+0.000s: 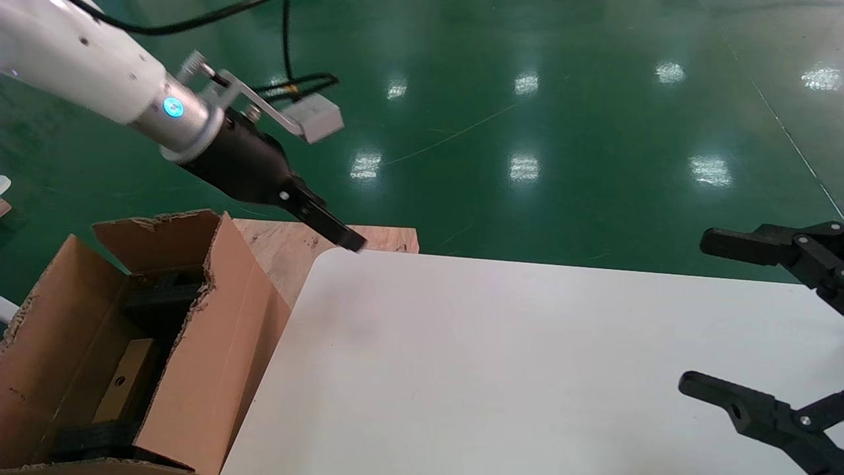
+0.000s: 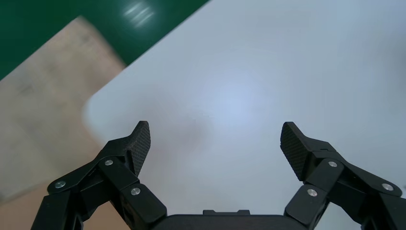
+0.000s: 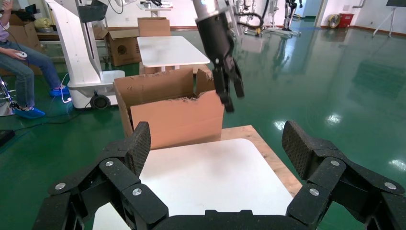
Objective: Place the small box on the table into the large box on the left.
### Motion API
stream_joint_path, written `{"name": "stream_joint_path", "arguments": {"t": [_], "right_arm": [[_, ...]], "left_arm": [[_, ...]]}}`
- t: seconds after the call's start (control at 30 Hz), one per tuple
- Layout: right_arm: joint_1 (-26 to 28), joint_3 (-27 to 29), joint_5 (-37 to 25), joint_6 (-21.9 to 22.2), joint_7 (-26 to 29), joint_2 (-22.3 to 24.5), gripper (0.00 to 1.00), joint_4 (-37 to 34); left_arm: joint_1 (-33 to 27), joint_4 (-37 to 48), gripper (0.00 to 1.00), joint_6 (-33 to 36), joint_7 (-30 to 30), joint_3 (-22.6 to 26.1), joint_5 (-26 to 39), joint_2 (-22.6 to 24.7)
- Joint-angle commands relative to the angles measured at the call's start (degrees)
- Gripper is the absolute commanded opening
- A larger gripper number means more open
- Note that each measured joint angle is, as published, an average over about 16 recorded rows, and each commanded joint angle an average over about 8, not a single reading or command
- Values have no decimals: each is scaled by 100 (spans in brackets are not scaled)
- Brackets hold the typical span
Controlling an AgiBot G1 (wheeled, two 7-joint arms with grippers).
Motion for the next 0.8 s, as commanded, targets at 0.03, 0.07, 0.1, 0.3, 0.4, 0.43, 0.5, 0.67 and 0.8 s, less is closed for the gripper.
{"name": "stream_joint_path", "arguments": {"t": [0.03,0.07,0.1,0.3,0.4,0.43,0.5,0.67,0.8], "right_arm": [[0,0,0,0,0,0,100,0],[0,0,0,0,0,0,100,0],[0,0,0,0,0,0,100,0],[0,0,0,0,0,0,100,0],[0,0,0,0,0,0,100,0],[0,0,0,0,0,0,100,0],[0,0,0,0,0,0,100,0],[0,0,0,0,0,0,100,0],[0,0,0,0,0,0,100,0]], "left_arm": [[241,-129,100,36,147,-326,-74,-58],[365,-195,100,54,223,-494,-113,-88],[484,-258,100,72,296,-656,-150,-117],[1219,-651,100,180,746,-1651,-377,-295],[1586,-847,100,234,970,-2148,-490,-383],[1710,-913,100,253,1046,-2316,-528,-413],[1953,-1043,100,289,1195,-2646,-604,-472],[2568,-1371,100,379,1571,-3479,-793,-621],[3055,-1631,100,451,1869,-4138,-944,-738]]}}
